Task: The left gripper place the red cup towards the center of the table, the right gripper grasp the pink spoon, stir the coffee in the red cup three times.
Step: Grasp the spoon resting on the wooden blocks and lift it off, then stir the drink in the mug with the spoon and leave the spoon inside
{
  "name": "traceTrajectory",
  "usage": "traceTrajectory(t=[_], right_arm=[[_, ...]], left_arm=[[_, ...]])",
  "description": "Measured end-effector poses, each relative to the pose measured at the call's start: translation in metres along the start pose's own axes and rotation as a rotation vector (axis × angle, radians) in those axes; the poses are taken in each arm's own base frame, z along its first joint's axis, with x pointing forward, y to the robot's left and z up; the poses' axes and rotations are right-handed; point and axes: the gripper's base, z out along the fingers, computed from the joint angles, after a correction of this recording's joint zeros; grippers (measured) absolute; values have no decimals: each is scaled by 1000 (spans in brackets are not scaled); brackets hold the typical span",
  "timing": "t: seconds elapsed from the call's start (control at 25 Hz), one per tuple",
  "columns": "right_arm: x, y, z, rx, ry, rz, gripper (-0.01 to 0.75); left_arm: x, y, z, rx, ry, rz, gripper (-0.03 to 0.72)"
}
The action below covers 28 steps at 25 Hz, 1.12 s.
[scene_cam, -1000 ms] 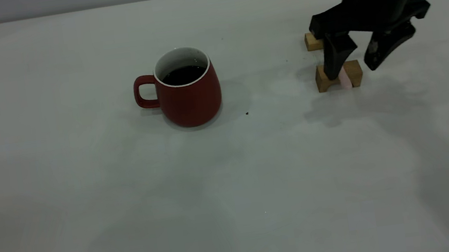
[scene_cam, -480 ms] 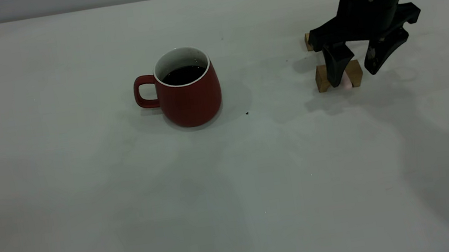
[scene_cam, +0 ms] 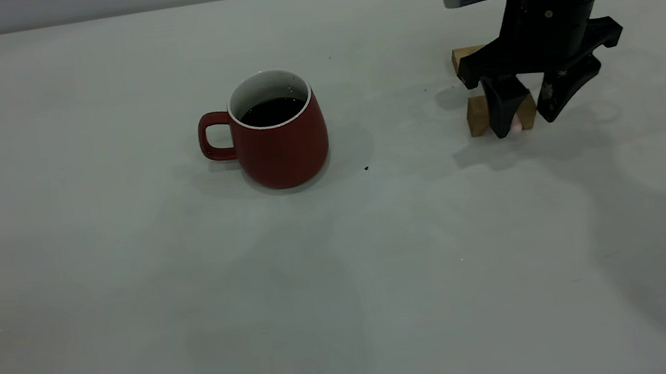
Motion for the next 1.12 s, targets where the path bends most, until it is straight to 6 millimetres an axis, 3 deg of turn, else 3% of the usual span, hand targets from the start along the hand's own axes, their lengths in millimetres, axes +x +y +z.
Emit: traceTrajectory(t=[0.28, 0.4, 0.52, 0.72, 0.88, 1.12], right_arm=[[0, -2, 0, 17, 3, -14, 146], [0, -4, -5, 46, 14, -31, 145], [-3, -7, -24, 89, 10, -44, 145], [-12, 1, -79, 56, -64, 56, 145], [-15, 34, -113, -193, -100, 258, 145], [-21, 95, -129, -583, -85, 501, 145]], left_arm=[[0, 0, 0, 0, 0, 0, 426], [0, 0, 0, 0, 0, 0, 426], [0, 0, 0, 0, 0, 0, 426], [0, 0, 0, 0, 0, 0, 426], [0, 0, 0, 0, 0, 0, 426], [0, 0, 0, 0, 0, 0, 426]])
